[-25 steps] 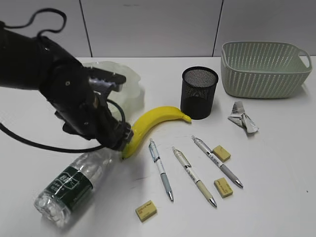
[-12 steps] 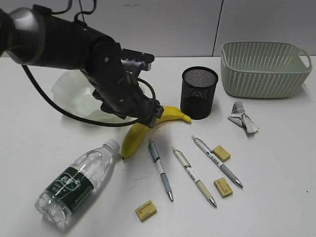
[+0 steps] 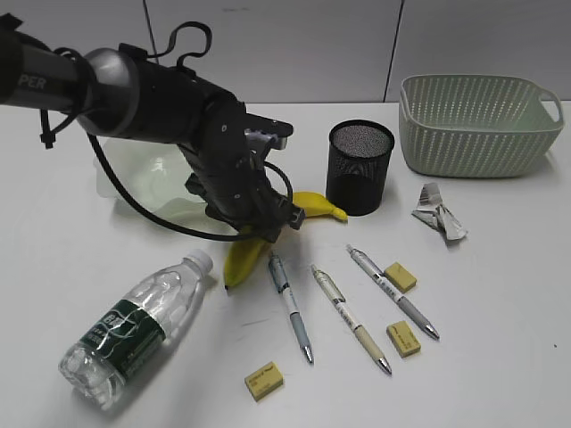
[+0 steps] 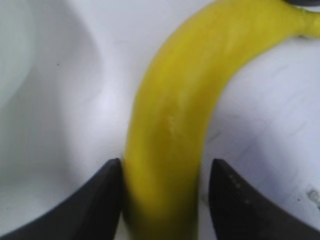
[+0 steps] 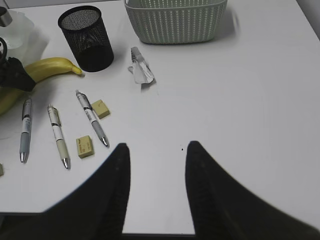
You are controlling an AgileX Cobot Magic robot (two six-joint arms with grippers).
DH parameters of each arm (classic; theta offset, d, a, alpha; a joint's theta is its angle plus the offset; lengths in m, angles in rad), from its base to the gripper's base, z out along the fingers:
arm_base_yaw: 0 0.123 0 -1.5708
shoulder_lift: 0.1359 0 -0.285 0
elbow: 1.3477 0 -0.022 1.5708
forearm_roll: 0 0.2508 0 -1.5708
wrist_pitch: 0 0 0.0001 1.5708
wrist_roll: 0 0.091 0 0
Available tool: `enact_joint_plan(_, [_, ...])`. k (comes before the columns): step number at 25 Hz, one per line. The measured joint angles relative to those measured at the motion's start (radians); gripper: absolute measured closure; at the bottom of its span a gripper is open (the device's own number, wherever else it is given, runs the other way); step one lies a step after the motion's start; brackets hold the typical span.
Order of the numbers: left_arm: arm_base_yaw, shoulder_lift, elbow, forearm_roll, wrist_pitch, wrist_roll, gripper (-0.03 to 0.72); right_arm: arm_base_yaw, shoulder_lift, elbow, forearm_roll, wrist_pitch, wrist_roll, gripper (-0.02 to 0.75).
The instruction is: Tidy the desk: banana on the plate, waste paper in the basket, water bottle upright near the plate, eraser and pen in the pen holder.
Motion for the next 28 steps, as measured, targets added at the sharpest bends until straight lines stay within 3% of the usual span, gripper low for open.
enact_joint_plan(1, [0.0,0.0,-0.002,0.002,0.0,0.0,0.34,0.0,0.0,0.0,0.0,0.0,0.0,0.43])
enact_joint_plan(2, [0.0,0.0,-0.005,0.007,0.0,0.001,0.359,0.0,0.0,0.0,0.001,0.0,0.0,0.43])
enact_joint_plan(13, [0.0,-0.132,-0.006,0.025,0.094,0.001,0.357,0.0,0.0,0.0,0.001,0.0,0.0,0.43])
enact_joint_plan(17, [0.011,-0.22,-0.006,0.101,0.127,0.001,0.357,0.0,0.0,0.0,0.001,0.0,0.0,0.43])
enact_joint_plan(19, [0.048,-0.245,-0.006,0.121,0.106,0.002,0.357,0.0,0.0,0.0,0.001,0.0,0.0,0.43])
enact_joint_plan(24, [0.22,-0.21,-0.006,0.117,0.021,0.012,0.357,0.0,0.0,0.0,0.003,-0.002,0.0,0.43])
enact_joint_plan(28, [0.292,-0.136,-0.006,0.056,-0.009,0.072,0.357,0.0,0.0,0.0,0.005,-0.003,0.0,0.43])
